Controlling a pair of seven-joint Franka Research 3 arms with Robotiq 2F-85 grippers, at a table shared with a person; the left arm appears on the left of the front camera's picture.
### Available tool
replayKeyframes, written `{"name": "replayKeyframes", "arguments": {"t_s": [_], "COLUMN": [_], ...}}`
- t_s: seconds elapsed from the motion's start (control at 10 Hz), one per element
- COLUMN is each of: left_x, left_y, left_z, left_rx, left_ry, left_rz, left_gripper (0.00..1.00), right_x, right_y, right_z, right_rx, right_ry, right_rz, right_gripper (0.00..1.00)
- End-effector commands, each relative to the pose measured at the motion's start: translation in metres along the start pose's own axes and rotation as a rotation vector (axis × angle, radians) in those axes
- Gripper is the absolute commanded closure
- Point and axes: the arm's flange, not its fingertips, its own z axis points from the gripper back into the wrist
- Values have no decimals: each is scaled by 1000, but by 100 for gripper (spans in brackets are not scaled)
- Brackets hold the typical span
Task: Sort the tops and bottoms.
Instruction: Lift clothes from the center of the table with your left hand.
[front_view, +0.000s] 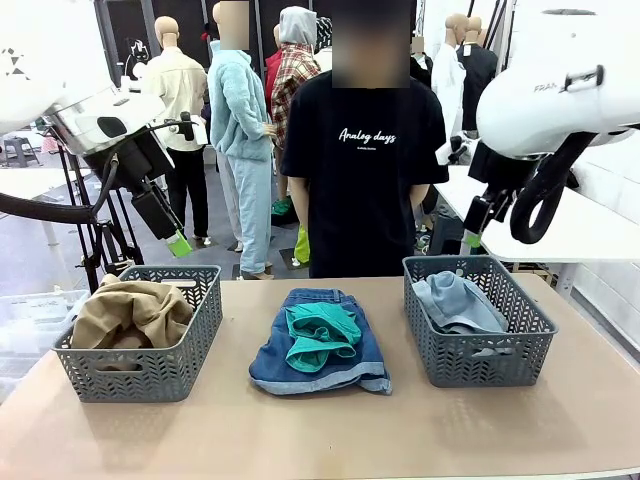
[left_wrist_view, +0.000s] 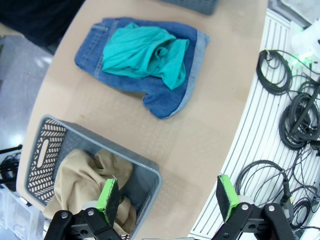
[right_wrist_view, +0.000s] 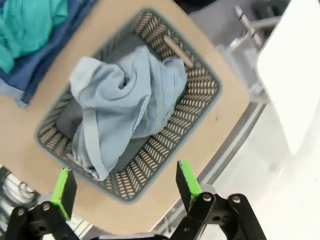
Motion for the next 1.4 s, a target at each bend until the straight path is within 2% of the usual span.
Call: {"name": "replayKeyframes", "arguments": {"t_s": [0.0, 0.1, 0.2, 0.3, 0.4, 0.5, 0.6, 0.7, 0.9, 1.1, 1.2, 1.3], "left_x": [-1, -1, -1, -1, -1, -1, -1, -1, -1, -1, -1, -1], "left_y": [0, 0, 0, 0, 0, 0, 0, 0, 0, 0, 0, 0], "left_z": [2, 2, 2, 2, 2, 2, 2, 2, 2, 2, 2, 2], "left_rx": [1, 1, 1, 1, 1, 1, 1, 1, 1, 1, 1, 1], "left_ry": [13, 13, 13, 13, 13, 13, 13, 13, 13, 13, 13, 13], "left_rz": [-2, -2, -2, -2, -2, -2, -2, -2, -2, -2, -2, -2], "left_gripper": [0, 0, 0, 0, 0, 0, 0, 0, 0, 0, 0, 0], "right_x": [-9, -8, -9, 1, 1, -1, 0, 5, 17, 22, 24, 22], "right_y": [4, 0, -12, 8, 8, 2, 9, 16, 23, 24, 19, 34], "right_z": [-2, -4, -12, 11, 11, 3, 1, -1, -5, 2, 1, 2], "right_rx": [28, 99, 193, 11, 11, 77, 122, 191, 260, 231, 231, 222], "right_ry": [-114, -130, -161, -80, -80, -125, -145, -233, -306, -304, -348, -290], "right_rz": [162, 295, 354, 173, 173, 270, 311, 379, 472, 479, 479, 466], "right_gripper": [0, 0, 0, 0, 0, 0, 0, 0, 0, 0, 0, 0]}}
